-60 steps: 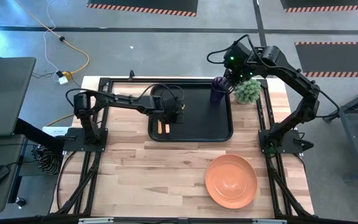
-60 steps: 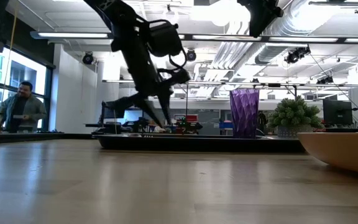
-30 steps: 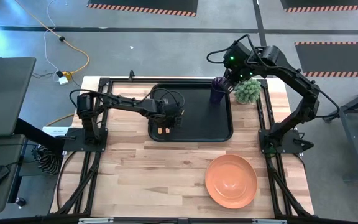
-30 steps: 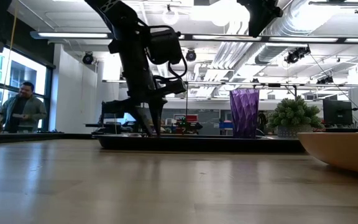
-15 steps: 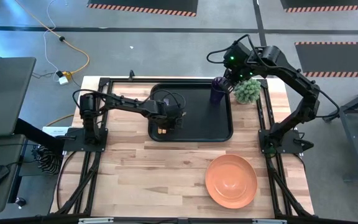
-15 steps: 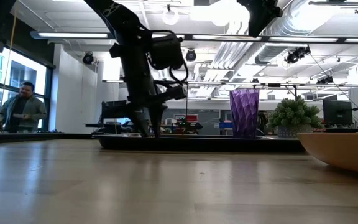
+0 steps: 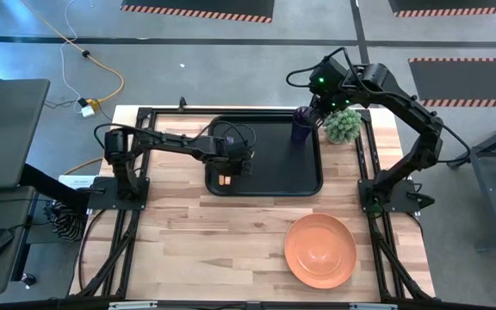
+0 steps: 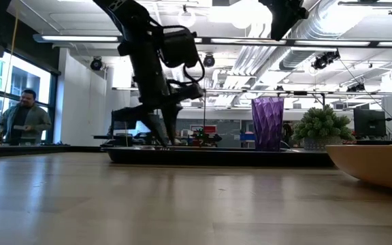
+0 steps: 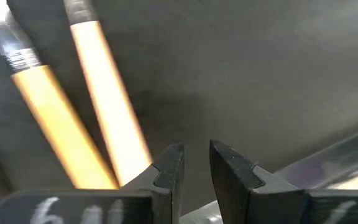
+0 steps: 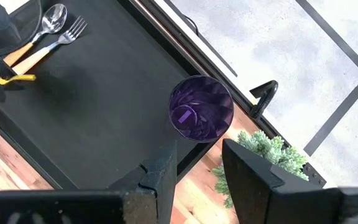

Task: Pick and place plate/cup/fork/spoon on tray
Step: Put the orange fork on the black serving tray to the right of the yellow fork, then put the orange plate on the black serving tray to the bottom left of the purple glass

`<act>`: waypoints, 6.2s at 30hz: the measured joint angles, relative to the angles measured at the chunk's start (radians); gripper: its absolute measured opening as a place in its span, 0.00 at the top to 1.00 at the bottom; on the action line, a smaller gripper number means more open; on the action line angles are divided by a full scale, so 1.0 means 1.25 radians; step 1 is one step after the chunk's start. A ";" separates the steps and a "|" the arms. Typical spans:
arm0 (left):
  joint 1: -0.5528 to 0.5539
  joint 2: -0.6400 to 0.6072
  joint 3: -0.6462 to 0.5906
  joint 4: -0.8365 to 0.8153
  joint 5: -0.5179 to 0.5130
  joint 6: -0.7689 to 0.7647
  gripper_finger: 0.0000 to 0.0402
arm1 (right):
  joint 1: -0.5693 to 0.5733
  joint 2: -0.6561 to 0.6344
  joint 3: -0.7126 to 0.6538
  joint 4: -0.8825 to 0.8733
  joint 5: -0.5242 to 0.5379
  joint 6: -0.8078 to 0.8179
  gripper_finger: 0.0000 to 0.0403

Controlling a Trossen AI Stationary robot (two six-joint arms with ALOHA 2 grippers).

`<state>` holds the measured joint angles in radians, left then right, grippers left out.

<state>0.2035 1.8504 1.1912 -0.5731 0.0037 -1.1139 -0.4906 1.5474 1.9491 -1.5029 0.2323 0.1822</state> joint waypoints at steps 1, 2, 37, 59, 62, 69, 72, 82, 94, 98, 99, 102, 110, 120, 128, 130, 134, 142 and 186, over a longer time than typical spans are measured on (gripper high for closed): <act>0.000 -0.003 0.000 -0.024 -0.007 0.001 0.84 | 0.000 0.000 0.000 0.001 0.000 0.000 0.70; 0.000 -0.005 0.000 -0.053 -0.016 0.002 0.84 | 0.000 0.000 0.000 0.001 0.000 0.000 0.70; -0.001 0.009 0.000 -0.094 -0.024 0.007 0.84 | 0.000 0.000 0.000 0.009 0.000 0.000 0.70; 0.004 0.009 0.000 -0.110 -0.033 0.021 0.84 | 0.000 0.000 0.000 0.009 0.000 0.000 0.70; 0.003 0.009 0.000 -0.110 -0.033 0.016 0.84 | 0.000 0.000 0.000 0.009 0.000 0.000 0.70; 0.003 0.009 0.000 -0.099 -0.021 0.014 0.84 | 0.000 0.000 0.000 0.015 0.000 0.000 0.70; 0.003 0.009 0.000 -0.099 -0.021 0.014 0.84 | 0.000 0.000 0.000 0.015 0.000 0.000 0.70; 0.005 0.009 0.000 -0.125 -0.034 0.047 0.84 | 0.000 0.000 0.000 0.015 0.000 0.000 0.70; -0.007 0.019 0.001 -0.108 -0.027 0.022 0.84 | 0.000 0.000 0.000 0.015 0.000 0.000 0.70; -0.006 0.020 0.001 -0.104 -0.024 0.021 0.84 | 0.000 0.000 0.000 0.015 0.000 0.000 0.70; -0.006 0.021 0.001 -0.104 -0.022 0.021 0.84 | 0.000 0.000 0.000 0.015 0.000 0.000 0.70; -0.006 0.024 0.001 -0.102 -0.021 0.021 0.84 | 0.000 0.000 0.000 0.015 0.000 0.000 0.70; -0.006 0.025 0.001 -0.101 -0.023 0.018 0.84 | 0.000 0.000 0.000 0.015 0.000 0.000 0.70; -0.005 0.025 0.001 -0.108 -0.020 0.014 0.84 | 0.000 0.000 0.000 0.015 0.000 0.000 0.70; -0.005 0.025 0.001 -0.115 -0.020 0.013 0.84 | 0.000 0.000 0.000 0.015 0.000 0.000 0.70; -0.005 0.025 0.001 -0.115 -0.021 0.019 0.84 | 0.000 0.000 0.000 0.015 0.000 0.000 0.70; -0.005 0.024 0.000 -0.118 -0.021 0.028 0.84 | 0.000 0.000 0.000 0.015 0.000 0.000 0.70; 0.001 0.021 0.000 -0.132 -0.018 0.042 0.84 | 0.000 0.000 0.000 0.015 0.000 0.000 0.70; -0.025 -0.410 -0.001 -0.131 -0.156 0.301 0.84 | 0.133 -0.022 -0.036 -0.052 -0.038 0.182 0.70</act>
<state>0.1723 1.3384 1.1904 -0.7365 -0.1911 -0.7374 -0.3242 1.5194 1.9043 -1.5678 0.1848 0.4096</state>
